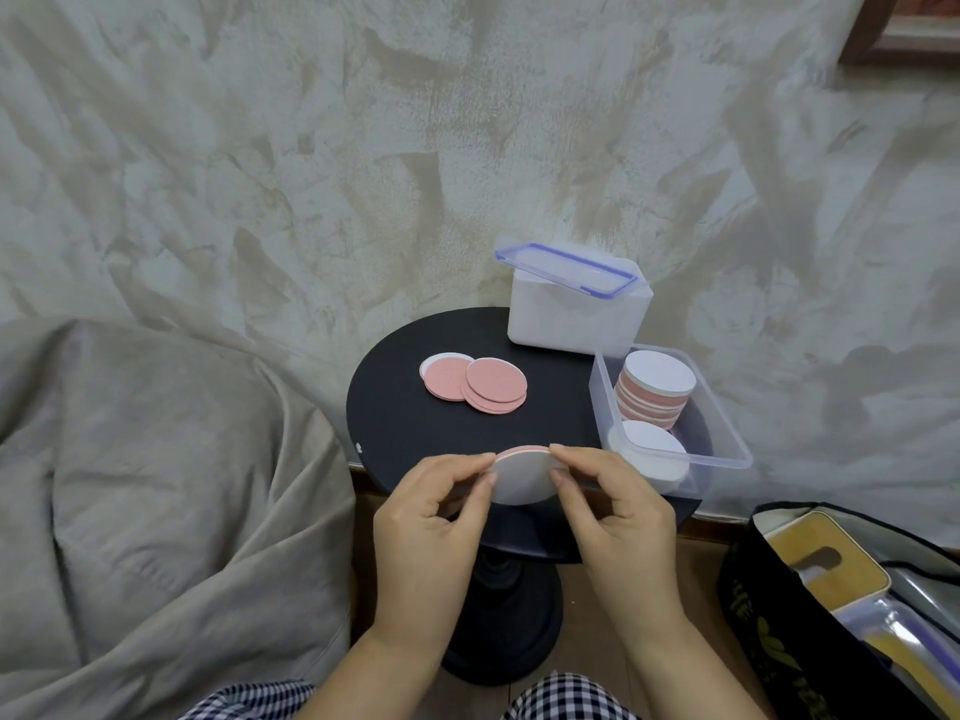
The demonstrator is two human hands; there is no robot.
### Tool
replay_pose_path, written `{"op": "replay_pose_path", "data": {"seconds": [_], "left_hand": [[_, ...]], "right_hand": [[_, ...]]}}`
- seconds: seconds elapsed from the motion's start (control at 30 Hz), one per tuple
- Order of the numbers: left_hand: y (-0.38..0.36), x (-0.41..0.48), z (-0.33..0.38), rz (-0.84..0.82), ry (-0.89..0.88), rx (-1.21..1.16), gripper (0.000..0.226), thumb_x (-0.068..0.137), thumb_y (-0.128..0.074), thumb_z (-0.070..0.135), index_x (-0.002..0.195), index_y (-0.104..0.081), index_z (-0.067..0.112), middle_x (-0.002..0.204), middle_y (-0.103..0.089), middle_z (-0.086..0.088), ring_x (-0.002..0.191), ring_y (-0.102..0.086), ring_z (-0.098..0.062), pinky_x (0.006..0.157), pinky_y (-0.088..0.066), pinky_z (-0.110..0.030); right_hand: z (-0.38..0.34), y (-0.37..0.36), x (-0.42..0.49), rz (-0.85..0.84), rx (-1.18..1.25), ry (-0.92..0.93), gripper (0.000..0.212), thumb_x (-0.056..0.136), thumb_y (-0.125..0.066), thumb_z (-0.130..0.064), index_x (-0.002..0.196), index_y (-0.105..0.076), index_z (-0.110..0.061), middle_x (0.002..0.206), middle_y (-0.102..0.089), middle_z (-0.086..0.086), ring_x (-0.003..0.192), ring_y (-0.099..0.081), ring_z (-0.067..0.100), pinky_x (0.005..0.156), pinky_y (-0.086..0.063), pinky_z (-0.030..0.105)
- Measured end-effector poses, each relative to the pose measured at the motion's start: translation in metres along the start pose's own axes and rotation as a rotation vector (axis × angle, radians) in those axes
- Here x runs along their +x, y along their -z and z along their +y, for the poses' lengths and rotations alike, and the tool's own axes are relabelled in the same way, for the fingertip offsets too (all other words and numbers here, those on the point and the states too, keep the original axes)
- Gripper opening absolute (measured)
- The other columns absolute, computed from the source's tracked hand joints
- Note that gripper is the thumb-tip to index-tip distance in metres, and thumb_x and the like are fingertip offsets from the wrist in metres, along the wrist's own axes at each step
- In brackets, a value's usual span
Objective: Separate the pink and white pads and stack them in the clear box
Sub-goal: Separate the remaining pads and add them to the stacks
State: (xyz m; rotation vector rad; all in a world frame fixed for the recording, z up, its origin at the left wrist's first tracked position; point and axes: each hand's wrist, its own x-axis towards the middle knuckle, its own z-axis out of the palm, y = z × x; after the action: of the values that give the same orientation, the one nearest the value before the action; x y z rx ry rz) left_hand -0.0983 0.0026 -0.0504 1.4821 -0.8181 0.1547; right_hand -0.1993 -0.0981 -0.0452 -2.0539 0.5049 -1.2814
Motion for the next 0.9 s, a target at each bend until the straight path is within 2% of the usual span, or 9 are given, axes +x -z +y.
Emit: {"op": "replay_pose_path", "data": {"seconds": [0.2,0.37,0.5,0.6,0.7,0.77,0.9], "left_hand": [[-0.004,-0.001,-0.001,-0.028,0.023,0.007,0.027,0.077,-0.070,0.000,0.090,-0.070,0.024,0.087,-0.068,0.011,0.085,-0.065,-0.004,0.073,-0.048,-0.010],[-0.013,0.001,0.009,-0.034,0.052,-0.055,0.030,0.079,-0.068,0.002,0.093,-0.068,0.028,0.091,-0.068,0.012,0.087,-0.064,-0.001,0.072,-0.048,-0.008],[-0.035,0.010,0.021,-0.145,0.062,-0.078,0.036,0.082,-0.066,0.007,0.099,-0.060,0.038,0.101,-0.062,0.014,0.093,-0.061,-0.003,0.068,-0.048,-0.010],[-0.058,0.017,0.024,-0.301,-0.030,0.011,0.034,0.081,-0.068,0.010,0.101,-0.058,0.036,0.103,-0.052,0.021,0.099,-0.053,0.003,0.072,-0.051,-0.015],[-0.081,0.020,0.023,-0.405,-0.088,0.050,0.027,0.079,-0.070,0.015,0.104,-0.062,0.022,0.107,-0.049,0.018,0.102,-0.049,0.004,0.077,-0.053,-0.025],[-0.091,0.020,0.020,-0.419,-0.115,0.036,0.025,0.078,-0.068,0.019,0.102,-0.062,0.019,0.108,-0.052,0.011,0.102,-0.050,0.002,0.077,-0.054,-0.029],[-0.096,0.017,0.016,-0.400,-0.107,0.022,0.024,0.079,-0.070,0.009,0.101,-0.062,0.017,0.108,-0.052,0.009,0.104,-0.051,0.000,0.077,-0.054,-0.020]], "right_hand": [[0.004,0.004,-0.001,-0.019,-0.013,-0.012,0.039,0.081,-0.066,0.002,0.099,-0.063,-0.033,0.096,-0.065,-0.018,0.093,-0.060,-0.003,0.078,-0.045,0.007],[-0.001,0.022,0.010,-0.028,-0.015,-0.017,0.029,0.080,-0.068,-0.007,0.097,-0.068,-0.030,0.093,-0.068,-0.020,0.090,-0.062,-0.002,0.077,-0.045,0.008],[-0.006,0.063,0.039,-0.052,0.048,-0.212,0.032,0.080,-0.068,-0.005,0.090,-0.067,-0.036,0.093,-0.069,-0.025,0.082,-0.063,-0.004,0.072,-0.047,0.008],[0.000,0.098,0.071,-0.050,0.082,-0.358,0.028,0.081,-0.066,-0.003,0.090,-0.069,-0.029,0.090,-0.073,-0.005,0.073,-0.064,0.003,0.068,-0.052,0.013],[0.010,0.119,0.098,-0.143,0.056,-0.479,0.023,0.082,-0.064,0.003,0.098,-0.068,-0.013,0.087,-0.069,0.004,0.065,-0.063,0.001,0.058,-0.054,0.013],[0.018,0.127,0.110,-0.246,-0.005,-0.551,0.023,0.082,-0.064,0.003,0.101,-0.068,-0.007,0.087,-0.069,0.005,0.067,-0.063,0.007,0.057,-0.055,0.015],[0.029,0.129,0.125,-0.487,-0.088,-0.657,0.020,0.081,-0.067,-0.001,0.097,-0.070,-0.013,0.094,-0.069,0.010,0.075,-0.063,0.016,0.062,-0.057,0.019]]}}
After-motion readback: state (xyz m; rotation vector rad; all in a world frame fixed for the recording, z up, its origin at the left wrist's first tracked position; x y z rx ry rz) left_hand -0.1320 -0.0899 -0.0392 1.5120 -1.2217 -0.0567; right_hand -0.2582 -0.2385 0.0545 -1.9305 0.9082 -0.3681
